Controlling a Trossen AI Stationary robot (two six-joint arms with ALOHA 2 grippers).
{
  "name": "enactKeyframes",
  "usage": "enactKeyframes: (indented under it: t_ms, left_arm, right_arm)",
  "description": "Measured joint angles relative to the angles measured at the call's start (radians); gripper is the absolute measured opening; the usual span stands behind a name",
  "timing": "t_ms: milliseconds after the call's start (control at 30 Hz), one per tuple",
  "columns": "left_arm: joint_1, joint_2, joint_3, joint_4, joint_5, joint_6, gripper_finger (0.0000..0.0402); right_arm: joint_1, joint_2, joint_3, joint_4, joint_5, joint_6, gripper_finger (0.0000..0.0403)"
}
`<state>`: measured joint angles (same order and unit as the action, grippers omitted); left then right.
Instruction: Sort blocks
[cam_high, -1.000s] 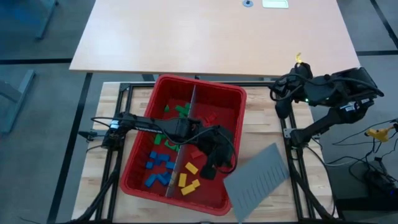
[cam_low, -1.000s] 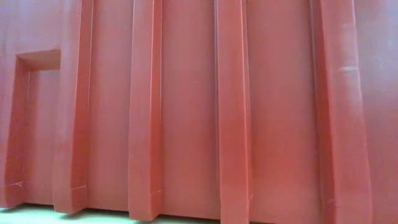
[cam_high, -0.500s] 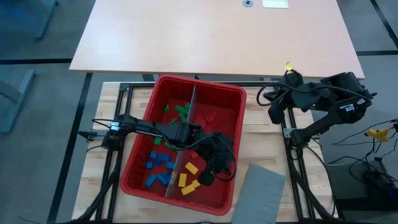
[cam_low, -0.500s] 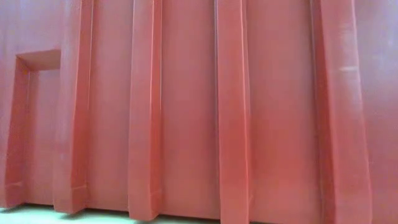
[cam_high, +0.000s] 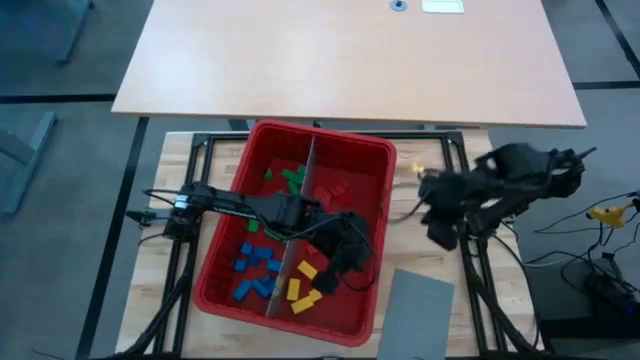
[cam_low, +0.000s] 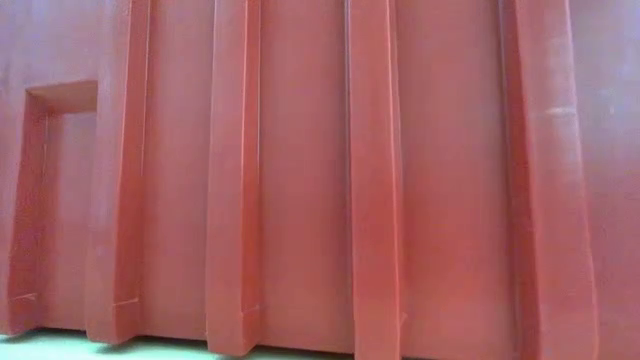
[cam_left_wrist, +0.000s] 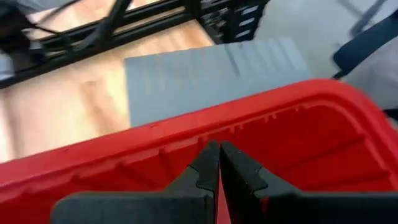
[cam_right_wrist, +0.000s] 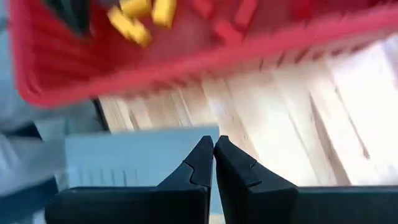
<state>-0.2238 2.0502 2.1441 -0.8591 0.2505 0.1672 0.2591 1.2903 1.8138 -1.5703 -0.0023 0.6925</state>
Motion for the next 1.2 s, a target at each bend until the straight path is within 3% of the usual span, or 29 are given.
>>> enactKeyframes:
  t_ms: [233, 333, 500, 600, 867, 1200]
  left_arm:
    - [0.017, -0.096, 0.0, -0.151, -0.187, 0.06, 0.0]
    - [0.028, -0.154, 0.0, -0.201, -0.239, 0.068, 0.0]
    - [0.05, -0.242, 0.0, -0.213, -0.335, 0.084, 0.0]
    - [0.078, -0.285, 0.0, -0.205, -0.381, 0.086, 0.0]
    - [0.169, -0.337, 0.0, -0.199, -0.391, 0.086, 0.0]
    - [0.188, -0.351, 0.0, -0.2, -0.391, 0.076, 0.0]
  right_arm:
    - [0.162, -0.003, -0.198, 0.005, -0.024, 0.104, 0.0]
    - [0.271, -0.012, -0.261, 0.032, 0.026, 0.201, 0.0]
    - [0.447, -0.027, -0.395, 0.189, 0.147, 0.402, 0.0]
    - [0.514, -0.022, -0.509, 0.325, 0.16, 0.493, 0.0]
    - [0.562, 0.009, -0.81, 0.737, 0.118, 0.609, 0.0]
    - [0.562, 0.091, -0.992, 0.959, -0.033, 0.606, 0.0]
